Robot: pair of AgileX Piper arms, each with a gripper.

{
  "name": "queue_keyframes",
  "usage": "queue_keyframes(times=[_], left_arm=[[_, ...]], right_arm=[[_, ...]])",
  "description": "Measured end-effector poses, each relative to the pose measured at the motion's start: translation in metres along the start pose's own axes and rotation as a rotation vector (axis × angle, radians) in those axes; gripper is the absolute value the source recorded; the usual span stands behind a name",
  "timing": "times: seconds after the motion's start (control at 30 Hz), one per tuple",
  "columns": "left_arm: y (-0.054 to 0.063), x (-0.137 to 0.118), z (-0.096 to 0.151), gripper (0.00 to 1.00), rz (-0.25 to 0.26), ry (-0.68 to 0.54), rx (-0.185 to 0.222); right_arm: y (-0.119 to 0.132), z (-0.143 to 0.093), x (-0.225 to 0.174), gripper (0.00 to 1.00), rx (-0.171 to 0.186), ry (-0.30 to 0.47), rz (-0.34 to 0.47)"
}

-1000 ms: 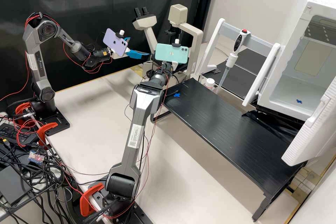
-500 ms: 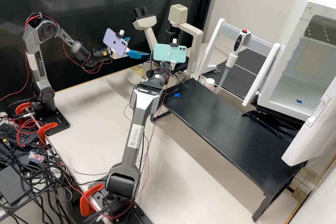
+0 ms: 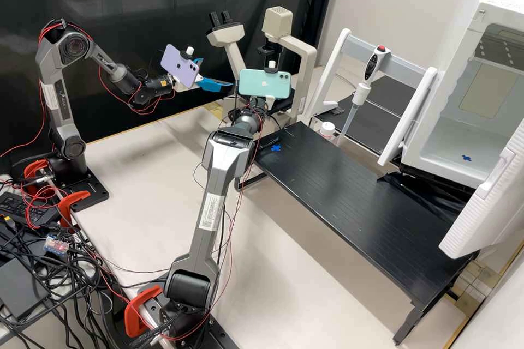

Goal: Move the petri dish to the microscope

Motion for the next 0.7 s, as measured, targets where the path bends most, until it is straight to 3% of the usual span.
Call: queue_keyframes(times=[0.3,0.7], left_arm=[[0.0,0.0,0.0,1.0,0.0,0.0,0.0],[0.0,0.0,0.0,1.0,0.0,0.0,0.0]], right_arm=[[0.006,-0.005,-0.021,1.0,-0.003,0.009,0.009],[0.01,-0.012,-0.081,1.0,-0.051,0.068,0.027]])
